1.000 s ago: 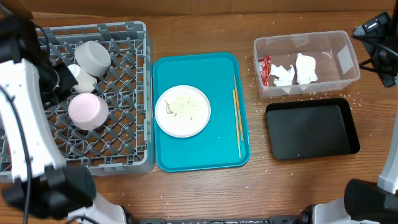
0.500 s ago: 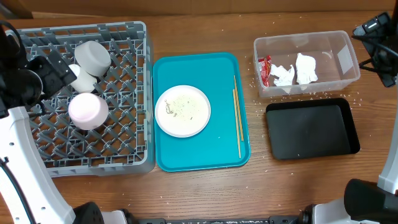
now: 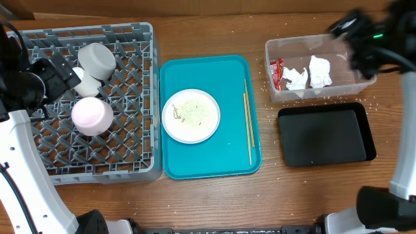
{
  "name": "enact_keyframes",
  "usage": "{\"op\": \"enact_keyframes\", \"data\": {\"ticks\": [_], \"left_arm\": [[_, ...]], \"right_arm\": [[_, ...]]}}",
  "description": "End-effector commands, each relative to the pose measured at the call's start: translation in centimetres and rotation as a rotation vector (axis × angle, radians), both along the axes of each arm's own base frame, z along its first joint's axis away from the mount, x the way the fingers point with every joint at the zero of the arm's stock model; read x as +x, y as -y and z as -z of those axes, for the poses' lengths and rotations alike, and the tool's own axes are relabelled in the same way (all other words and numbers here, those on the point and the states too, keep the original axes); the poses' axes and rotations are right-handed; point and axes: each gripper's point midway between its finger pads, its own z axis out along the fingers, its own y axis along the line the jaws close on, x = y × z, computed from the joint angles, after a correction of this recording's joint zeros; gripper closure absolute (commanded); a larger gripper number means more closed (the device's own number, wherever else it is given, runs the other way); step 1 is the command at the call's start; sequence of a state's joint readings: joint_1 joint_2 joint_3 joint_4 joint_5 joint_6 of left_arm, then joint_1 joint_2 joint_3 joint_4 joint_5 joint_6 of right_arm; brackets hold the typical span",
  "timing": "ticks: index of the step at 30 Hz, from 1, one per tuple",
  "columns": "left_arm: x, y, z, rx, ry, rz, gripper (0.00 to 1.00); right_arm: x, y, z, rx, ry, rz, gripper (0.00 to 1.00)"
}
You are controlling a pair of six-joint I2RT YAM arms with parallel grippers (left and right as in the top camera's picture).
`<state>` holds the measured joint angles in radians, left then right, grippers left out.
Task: Sort waste into correct bins and load items into the dishwasher
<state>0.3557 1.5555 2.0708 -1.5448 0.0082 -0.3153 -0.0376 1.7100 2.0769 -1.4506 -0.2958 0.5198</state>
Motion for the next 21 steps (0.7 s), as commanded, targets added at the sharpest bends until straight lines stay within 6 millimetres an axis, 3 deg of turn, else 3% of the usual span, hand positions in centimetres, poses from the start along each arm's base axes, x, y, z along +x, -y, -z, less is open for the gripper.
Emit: {"op": "enact_keyframes", "data": {"ticks": [1,2,8,10,12,15,19,21], "left_arm": [[0.0,0.0,0.1,-0.007,-0.001,0.000,0.00],[0.0,0.0,0.1,-0.007,-0.001,0.001,0.00],[0.0,0.0,0.1,-0.007,-0.001,0.001,0.00],[0.0,0.0,0.1,-0.007,-0.001,0.001,0.00],[0.0,0.0,0.1,-0.007,-0.001,0.001,0.00],[0.0,0.0,0.1,-0.007,-0.001,0.001,0.00],[0.0,0.0,0.1,-0.007,-0.001,0.001,0.00],[0.0,0.0,0.1,-0.007,-0.001,0.001,0.00]], "right_arm": [[-2.0,-5.7,3.7,-0.112,-0.079,-0.351,0.07],[-2.8,-6.2,5.4,-0.180,-0.141,-0.374,0.00],[-6.6,-11.6,13.9,-0.296,-0.348,-0.568,0.01],[-7.2,-12.7,16.6,-0.336,-0.358,-0.609,0.11],[-7.8,-13.8,19.5,-0.353,-0.360,-0.647,0.30],[-7.8,-15.2,21.5,-0.337,-0.327,-0.672,0.36],[-7.1,-16.2,23.7,-0.320,-0.271,-0.644,0.55],[-6.9,-16.2,24.9,-0.320,-0.260,-0.618,0.56]]}}
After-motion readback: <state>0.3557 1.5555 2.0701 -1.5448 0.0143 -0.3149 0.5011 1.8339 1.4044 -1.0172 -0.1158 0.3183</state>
